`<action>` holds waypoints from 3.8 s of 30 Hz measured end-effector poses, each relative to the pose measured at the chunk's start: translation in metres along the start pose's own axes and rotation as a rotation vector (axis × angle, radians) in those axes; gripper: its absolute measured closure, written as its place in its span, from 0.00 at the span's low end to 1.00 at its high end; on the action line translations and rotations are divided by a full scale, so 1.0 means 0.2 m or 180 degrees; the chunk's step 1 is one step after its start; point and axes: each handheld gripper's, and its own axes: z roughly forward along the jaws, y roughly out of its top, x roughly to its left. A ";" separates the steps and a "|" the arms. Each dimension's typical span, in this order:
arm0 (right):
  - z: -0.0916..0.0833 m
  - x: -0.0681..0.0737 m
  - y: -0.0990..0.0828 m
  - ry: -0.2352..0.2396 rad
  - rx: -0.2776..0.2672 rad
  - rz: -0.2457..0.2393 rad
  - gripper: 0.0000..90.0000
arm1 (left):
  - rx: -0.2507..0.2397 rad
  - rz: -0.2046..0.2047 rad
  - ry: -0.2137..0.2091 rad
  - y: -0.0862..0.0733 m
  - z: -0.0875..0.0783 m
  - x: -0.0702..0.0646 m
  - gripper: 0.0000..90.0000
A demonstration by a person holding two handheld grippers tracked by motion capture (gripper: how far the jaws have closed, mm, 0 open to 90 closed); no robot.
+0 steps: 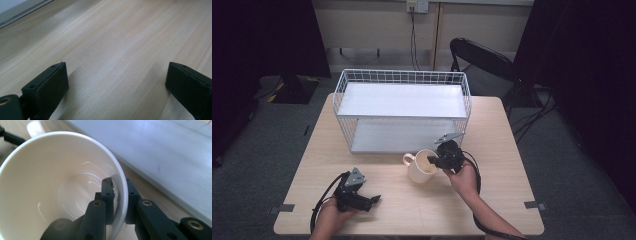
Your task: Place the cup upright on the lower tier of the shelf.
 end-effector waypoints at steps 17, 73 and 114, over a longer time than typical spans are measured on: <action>0.00 -0.01 0.07 -0.0459 -0.0328 0.0071 0.92 | -0.0001 -0.0001 -0.0001 0.00 0.00 0.00 0.05; 0.12 -0.06 0.12 -0.1218 -0.0723 -0.0028 0.92 | 0.0000 0.0006 0.0004 0.00 0.00 0.00 0.05; 0.17 -0.08 0.15 -0.1316 -0.0696 0.0002 0.90 | 0.0001 0.0000 -0.0001 0.00 0.00 0.00 0.04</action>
